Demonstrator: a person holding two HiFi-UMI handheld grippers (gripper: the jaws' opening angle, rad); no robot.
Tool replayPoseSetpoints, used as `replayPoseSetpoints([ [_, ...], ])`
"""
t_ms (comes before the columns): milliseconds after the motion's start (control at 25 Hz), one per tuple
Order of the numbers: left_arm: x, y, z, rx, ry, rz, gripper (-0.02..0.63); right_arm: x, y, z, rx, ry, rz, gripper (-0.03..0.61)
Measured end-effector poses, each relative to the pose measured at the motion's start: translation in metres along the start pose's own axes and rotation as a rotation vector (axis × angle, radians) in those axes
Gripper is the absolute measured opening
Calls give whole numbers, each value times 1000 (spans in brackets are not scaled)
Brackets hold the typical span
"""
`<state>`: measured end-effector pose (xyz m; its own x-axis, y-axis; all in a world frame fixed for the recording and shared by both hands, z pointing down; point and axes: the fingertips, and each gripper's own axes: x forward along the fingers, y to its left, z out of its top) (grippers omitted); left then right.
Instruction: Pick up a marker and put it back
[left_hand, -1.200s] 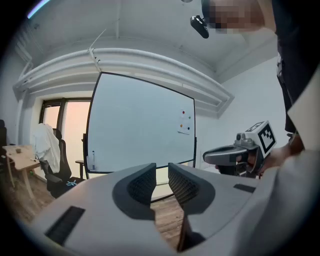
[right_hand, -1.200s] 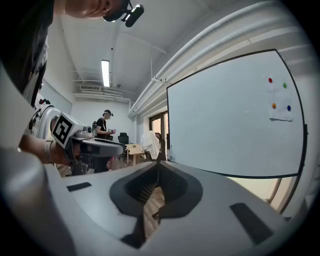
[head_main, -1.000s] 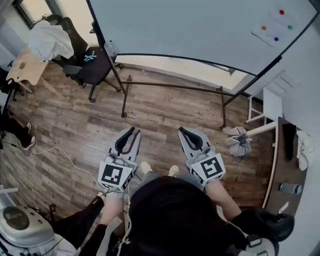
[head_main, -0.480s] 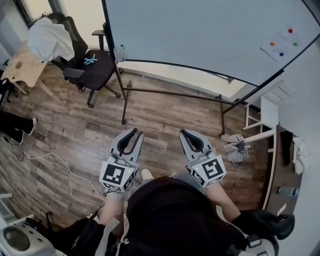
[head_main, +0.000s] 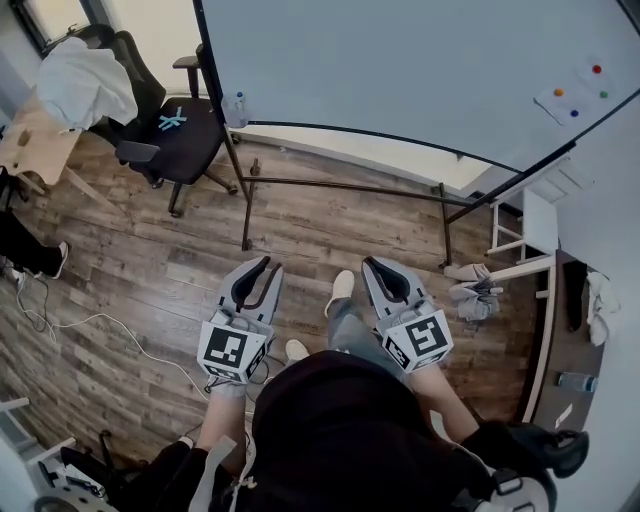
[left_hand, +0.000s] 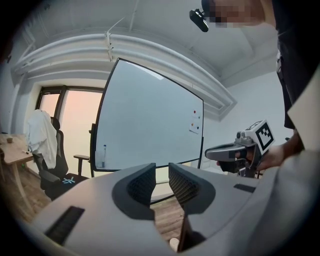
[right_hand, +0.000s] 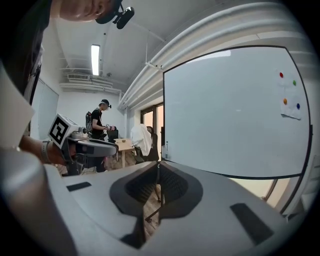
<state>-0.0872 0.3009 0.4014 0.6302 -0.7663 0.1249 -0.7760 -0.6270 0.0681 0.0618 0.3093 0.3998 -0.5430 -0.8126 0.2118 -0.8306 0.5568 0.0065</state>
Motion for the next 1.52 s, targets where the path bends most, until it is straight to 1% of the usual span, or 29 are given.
replayPoseSetpoints([
  [240, 59, 27, 4, -1, 28, 11, 72, 47, -42, 4, 11, -6, 21, 23],
  [440, 123, 40, 6, 3, 56, 5, 72, 82, -98, 10, 26, -12, 32, 23],
  [600, 176, 53, 12, -1, 85, 5, 72, 108, -144, 15, 45, 6, 42, 23],
  [840, 248, 69, 19, -9, 102, 35, 72, 145, -208, 21, 60, 13, 62, 23],
  [960, 277, 76, 24, -15, 104, 72, 72, 159, -233, 26, 57, 8, 88, 23],
  [1240, 315, 91, 30, -16, 104, 171, 72, 184, -262, 33, 60, -2, 169, 23],
  [1520, 319, 118, 28, -29, 138, 278, 72, 211, -266, 41, 48, -4, 232, 23],
])
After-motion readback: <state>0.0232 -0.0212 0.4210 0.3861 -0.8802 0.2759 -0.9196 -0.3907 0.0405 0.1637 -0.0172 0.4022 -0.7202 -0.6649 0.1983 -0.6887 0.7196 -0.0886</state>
